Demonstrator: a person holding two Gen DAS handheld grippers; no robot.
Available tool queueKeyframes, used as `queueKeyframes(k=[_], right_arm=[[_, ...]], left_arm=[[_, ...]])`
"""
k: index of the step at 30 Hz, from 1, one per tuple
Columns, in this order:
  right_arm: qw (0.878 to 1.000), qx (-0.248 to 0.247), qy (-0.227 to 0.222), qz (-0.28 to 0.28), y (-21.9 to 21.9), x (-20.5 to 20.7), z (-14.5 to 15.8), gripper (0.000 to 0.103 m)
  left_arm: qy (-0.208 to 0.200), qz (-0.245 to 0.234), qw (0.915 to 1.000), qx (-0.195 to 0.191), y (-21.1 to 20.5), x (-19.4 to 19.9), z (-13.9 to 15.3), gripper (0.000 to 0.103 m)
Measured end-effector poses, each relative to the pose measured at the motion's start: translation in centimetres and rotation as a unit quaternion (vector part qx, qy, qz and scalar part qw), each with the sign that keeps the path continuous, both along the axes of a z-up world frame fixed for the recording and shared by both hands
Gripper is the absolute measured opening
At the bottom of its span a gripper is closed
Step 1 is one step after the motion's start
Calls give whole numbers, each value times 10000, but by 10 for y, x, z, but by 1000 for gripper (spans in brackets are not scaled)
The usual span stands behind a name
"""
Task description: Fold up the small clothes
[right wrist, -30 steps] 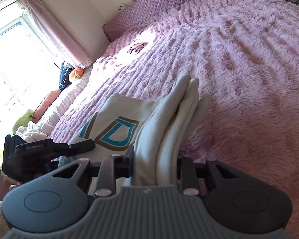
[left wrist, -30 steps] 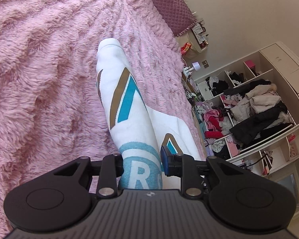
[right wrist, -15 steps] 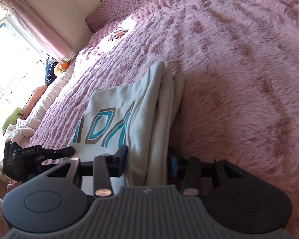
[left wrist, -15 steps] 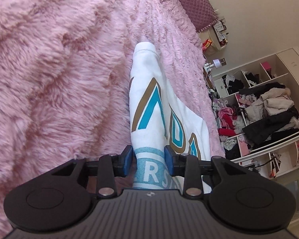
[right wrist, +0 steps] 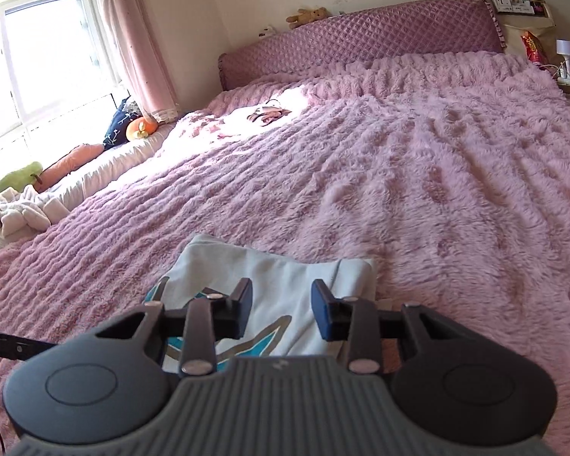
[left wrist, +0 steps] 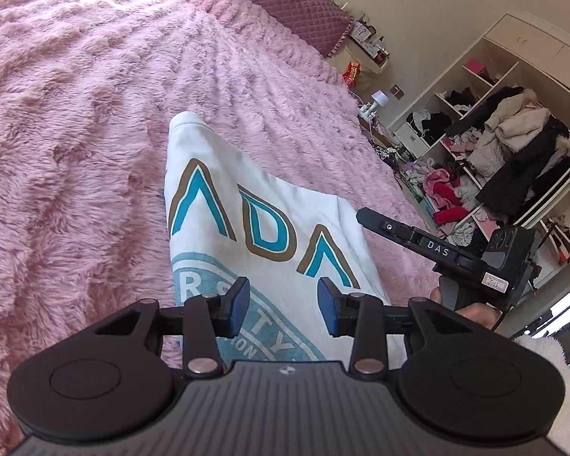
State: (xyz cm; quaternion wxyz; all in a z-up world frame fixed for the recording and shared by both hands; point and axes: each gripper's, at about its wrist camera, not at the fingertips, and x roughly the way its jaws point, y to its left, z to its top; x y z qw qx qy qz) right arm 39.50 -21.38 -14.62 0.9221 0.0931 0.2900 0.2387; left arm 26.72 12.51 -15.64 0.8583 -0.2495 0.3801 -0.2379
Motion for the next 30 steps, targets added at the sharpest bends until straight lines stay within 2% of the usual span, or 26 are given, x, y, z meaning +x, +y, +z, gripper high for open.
queueKeyframes(k=[3, 5, 6, 7, 10, 12, 15, 19, 22, 26, 28, 30], right_arm=[[9996, -155, 233, -84, 6, 17, -18, 30], [9986, -168, 450, -204, 3, 27, -34, 23], [9982, -157, 519, -240, 1, 30, -40, 15], [9976, -152, 599, -306, -2, 34, -47, 12], [9965, 92, 726, -409, -10, 35, -50, 10], [9967, 220, 644, -440, -13, 24, -39, 14], [9982, 473, 338, -131, -17, -11, -9, 14], [9989, 194, -9, 417, -9, -75, 18, 16], [9980, -134, 46, 615, -2, -106, 13, 16], [9969, -667, 208, 373, 2, -131, -10, 16], [9956, -826, 378, 229, -1, -131, -23, 16], [9956, -771, 531, 91, -8, -130, -34, 15]], left_arm=[[158, 93, 9998, 104, -7, 5, -19, 44], [231, 118, 9996, 74, -6, 6, -30, 42], [258, 135, 9996, 58, -5, 7, -35, 41], [238, 124, 9996, 56, -4, 6, -38, 41], [229, 251, 9994, -25, -1, 1, -35, 37], [123, 301, 9995, -34, -1, -8, -22, 38], [-173, 231, 9996, -19, -5, -31, 1, 38], [-268, 80, 9995, 110, -17, -63, 14, 41], [-185, 71, 9991, 375, -28, -79, 8, 41], [99, 124, 9976, 668, -35, -84, -14, 44], [199, 178, 9979, 583, -33, -83, -29, 43], [217, 200, 9980, 566, -32, -80, -37, 42]])
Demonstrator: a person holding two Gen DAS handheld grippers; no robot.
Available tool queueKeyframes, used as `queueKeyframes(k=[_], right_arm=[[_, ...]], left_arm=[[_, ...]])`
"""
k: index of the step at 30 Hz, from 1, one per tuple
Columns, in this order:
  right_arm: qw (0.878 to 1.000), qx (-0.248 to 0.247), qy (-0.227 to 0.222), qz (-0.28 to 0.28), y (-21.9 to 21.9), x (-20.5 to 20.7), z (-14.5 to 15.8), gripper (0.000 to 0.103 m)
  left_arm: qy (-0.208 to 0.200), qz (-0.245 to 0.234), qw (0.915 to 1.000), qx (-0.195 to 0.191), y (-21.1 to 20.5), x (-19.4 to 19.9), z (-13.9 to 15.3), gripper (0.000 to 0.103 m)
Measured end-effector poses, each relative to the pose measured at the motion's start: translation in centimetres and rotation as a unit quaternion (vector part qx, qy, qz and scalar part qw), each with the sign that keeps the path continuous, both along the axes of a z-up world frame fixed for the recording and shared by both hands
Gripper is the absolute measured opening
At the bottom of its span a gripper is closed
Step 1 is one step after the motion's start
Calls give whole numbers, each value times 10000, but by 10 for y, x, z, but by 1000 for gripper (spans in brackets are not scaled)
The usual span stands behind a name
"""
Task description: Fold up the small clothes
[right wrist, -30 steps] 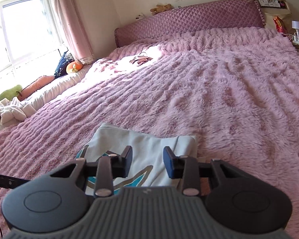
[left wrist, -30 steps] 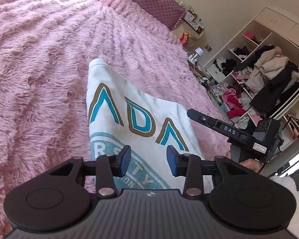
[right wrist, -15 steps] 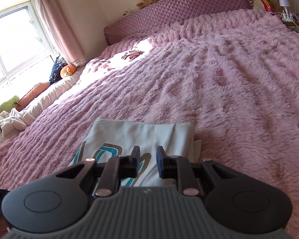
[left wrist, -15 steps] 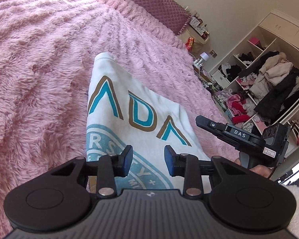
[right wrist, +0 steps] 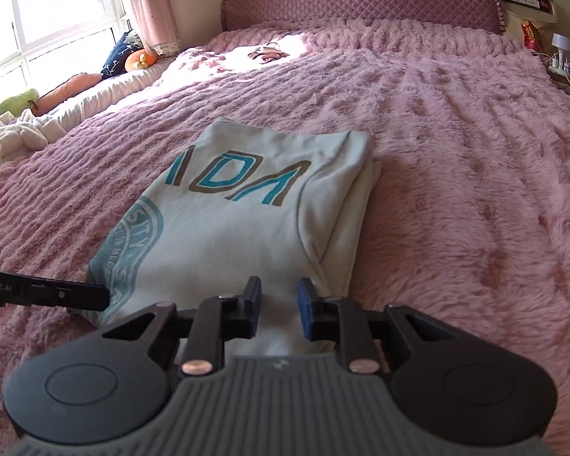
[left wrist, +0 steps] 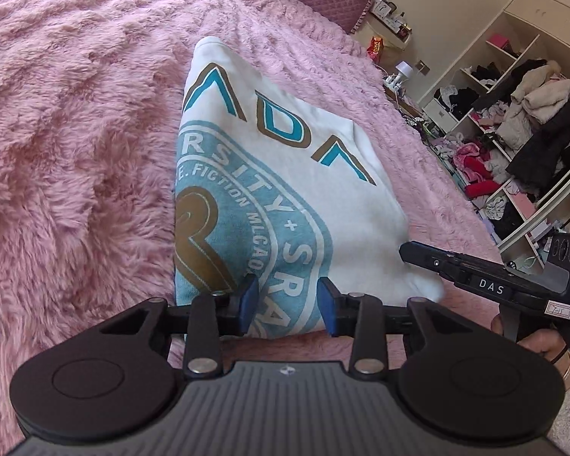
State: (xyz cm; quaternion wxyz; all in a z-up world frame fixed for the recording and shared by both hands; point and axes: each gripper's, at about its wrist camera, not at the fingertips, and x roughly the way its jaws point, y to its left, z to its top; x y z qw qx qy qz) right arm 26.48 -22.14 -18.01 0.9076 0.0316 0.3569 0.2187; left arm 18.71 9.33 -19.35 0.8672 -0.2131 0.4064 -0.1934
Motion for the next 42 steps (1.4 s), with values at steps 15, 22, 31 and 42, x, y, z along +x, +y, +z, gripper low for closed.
queueKeyframes(k=[15, 22, 31, 42], right_arm=[[9945, -786, -178, -675, 36, -69, 83, 55], [9891, -1028, -231, -1033, 63, -133, 109, 82], [9882, -1033, 80, -1126, 70, -170, 113, 82], [9882, -1009, 65, -1152, 69, -178, 117, 82]], left_arm=[[-81, 807, 9893, 1211, -24, -62, 98, 71], [163, 1369, 9667, 2156, -43, -98, 127, 78], [306, 1325, 9597, 2460, -65, -130, 129, 87], [390, 1329, 9575, 2529, -70, -138, 129, 87]])
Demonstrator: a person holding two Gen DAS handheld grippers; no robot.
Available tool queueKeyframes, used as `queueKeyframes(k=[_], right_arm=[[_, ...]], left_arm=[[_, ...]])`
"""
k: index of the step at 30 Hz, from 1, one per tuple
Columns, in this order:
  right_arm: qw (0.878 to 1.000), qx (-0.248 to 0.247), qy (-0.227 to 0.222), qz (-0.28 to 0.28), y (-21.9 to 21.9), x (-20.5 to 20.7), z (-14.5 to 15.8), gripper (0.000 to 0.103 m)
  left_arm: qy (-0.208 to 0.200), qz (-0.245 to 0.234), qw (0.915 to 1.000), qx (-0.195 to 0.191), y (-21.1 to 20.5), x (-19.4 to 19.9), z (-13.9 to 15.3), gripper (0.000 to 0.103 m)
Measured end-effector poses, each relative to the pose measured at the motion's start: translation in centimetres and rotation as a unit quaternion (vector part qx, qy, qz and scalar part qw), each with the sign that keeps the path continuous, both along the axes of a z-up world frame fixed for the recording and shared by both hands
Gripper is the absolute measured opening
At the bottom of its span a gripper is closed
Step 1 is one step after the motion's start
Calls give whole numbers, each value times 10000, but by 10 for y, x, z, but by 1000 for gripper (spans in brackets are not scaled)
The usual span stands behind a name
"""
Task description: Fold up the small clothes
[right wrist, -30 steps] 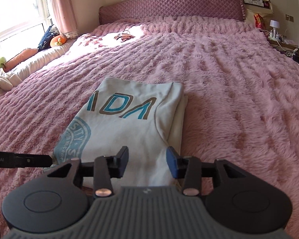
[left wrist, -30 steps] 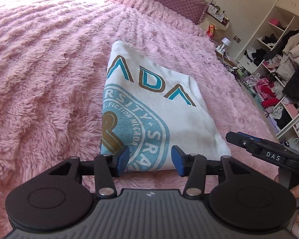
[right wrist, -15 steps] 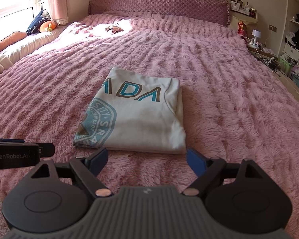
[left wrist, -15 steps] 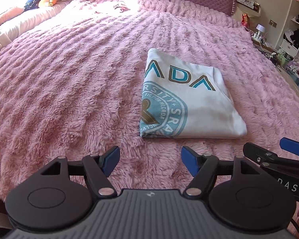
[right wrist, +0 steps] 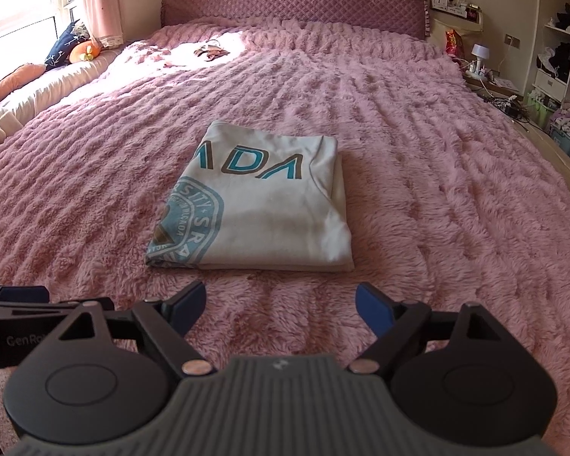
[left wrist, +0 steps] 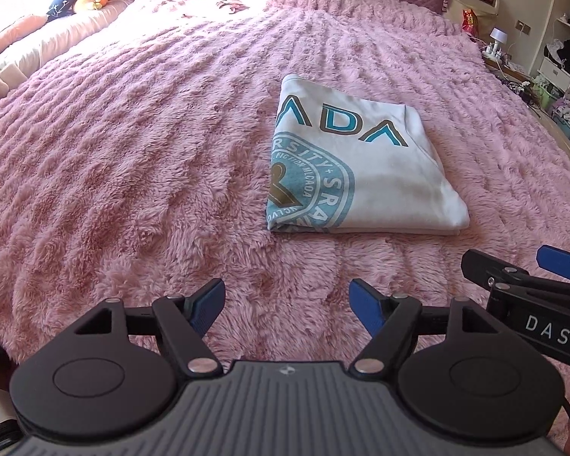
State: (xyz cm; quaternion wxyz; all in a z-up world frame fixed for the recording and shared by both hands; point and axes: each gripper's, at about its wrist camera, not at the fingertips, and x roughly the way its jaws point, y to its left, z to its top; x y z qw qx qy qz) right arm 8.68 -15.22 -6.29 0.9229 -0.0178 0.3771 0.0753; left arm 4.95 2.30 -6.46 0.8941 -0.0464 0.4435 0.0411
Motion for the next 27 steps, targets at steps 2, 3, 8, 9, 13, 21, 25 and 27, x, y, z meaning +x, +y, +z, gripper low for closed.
queueKeyframes(k=[2, 3, 8, 9, 13, 21, 25, 27], right_arm=[[10000, 3, -9, 7, 1, 0, 1, 82], [10000, 6, -7, 13, 1, 0, 1, 82], [10000, 17, 6, 30, 2, 1, 1, 82], [10000, 21, 12, 34, 2, 1, 0, 82], [10000, 13, 10, 43, 2, 1, -1, 82], [10000, 15, 32, 46, 3, 1, -2, 82], [10000, 18, 57, 41, 2, 1, -3, 82], [10000, 22, 60, 38, 2, 1, -3, 82]], left_arm=[[10, 6, 10000, 21, 0, 0, 0, 87], [19, 25, 10000, 44, 0, 0, 0, 87], [70, 38, 9999, 98, 0, 2, -1, 88], [81, 35, 9999, 88, 0, 2, -1, 88], [90, 35, 9999, 89, 0, 2, -2, 88], [118, 32, 9999, 37, 0, 4, -4, 88], [136, 4, 9999, 85, -2, 4, -5, 88], [126, -13, 9999, 115, -4, 3, -5, 88]])
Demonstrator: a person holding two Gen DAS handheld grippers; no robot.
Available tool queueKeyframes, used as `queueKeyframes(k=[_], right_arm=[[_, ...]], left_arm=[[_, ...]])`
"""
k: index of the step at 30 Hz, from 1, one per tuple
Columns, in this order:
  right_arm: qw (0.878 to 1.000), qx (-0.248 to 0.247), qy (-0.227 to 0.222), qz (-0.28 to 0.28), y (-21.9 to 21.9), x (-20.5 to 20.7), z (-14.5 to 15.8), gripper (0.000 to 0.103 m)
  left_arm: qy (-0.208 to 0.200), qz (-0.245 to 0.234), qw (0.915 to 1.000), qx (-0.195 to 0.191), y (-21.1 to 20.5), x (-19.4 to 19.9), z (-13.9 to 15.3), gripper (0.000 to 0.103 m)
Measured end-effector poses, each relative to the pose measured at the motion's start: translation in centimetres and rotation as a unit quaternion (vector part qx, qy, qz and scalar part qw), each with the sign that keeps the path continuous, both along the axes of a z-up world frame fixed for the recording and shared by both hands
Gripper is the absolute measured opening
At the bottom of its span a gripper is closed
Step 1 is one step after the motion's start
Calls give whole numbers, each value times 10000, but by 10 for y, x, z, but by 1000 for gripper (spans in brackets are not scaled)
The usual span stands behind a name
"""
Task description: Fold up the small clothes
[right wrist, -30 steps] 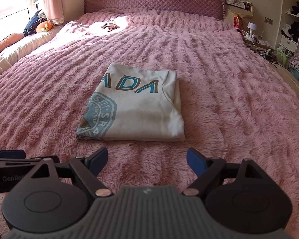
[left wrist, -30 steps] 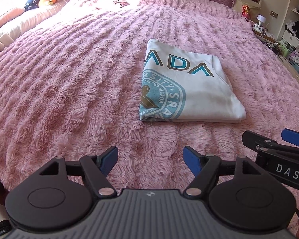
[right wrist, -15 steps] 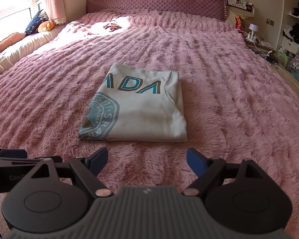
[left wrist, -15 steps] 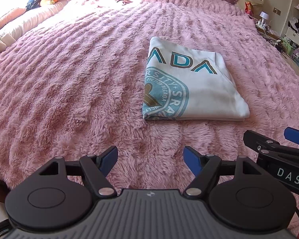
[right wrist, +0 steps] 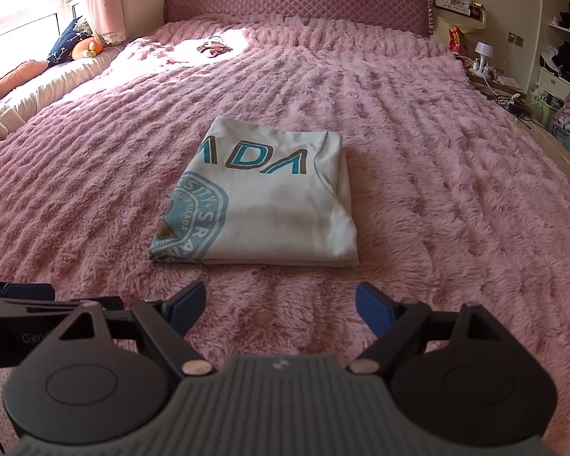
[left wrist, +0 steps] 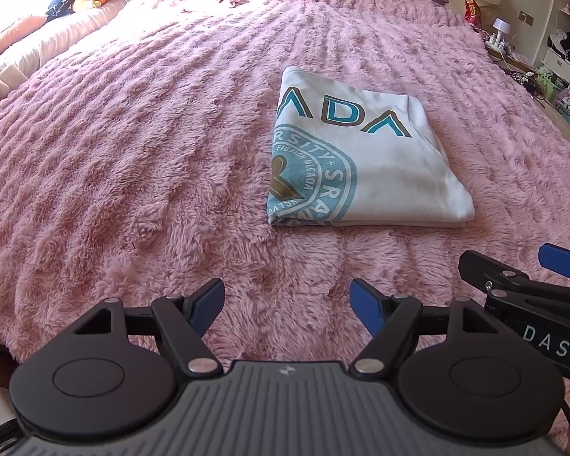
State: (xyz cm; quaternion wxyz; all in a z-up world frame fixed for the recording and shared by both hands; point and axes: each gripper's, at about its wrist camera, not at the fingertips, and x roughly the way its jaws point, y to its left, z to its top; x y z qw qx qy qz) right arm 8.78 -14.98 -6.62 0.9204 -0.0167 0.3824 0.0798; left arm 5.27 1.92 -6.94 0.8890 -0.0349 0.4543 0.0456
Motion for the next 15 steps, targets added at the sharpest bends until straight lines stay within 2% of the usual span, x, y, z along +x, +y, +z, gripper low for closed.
queueKeyframes(k=[15], right_arm=[[10000, 9, -9, -61, -4, -1, -3, 82]], left_arm=[[-7, -29, 10000, 47, -3, 1, 0, 88]])
